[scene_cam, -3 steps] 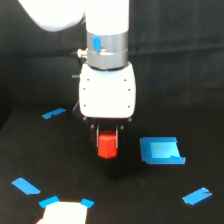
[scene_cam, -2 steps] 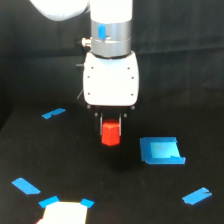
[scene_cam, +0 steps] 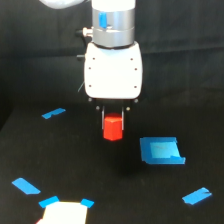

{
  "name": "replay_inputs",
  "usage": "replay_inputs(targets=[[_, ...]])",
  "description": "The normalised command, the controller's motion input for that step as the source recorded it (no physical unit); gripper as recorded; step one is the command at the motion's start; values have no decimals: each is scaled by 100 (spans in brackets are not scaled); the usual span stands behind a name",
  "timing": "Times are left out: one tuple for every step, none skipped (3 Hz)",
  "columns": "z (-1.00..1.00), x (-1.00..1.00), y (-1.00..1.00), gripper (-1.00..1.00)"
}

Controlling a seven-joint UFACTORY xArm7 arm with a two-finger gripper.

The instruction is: Pick up the red object from the table

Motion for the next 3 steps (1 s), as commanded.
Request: replay_inputs(targets=[[71,38,-51,-100],[100,-37,-9,-100],[15,-32,-20,-100]])
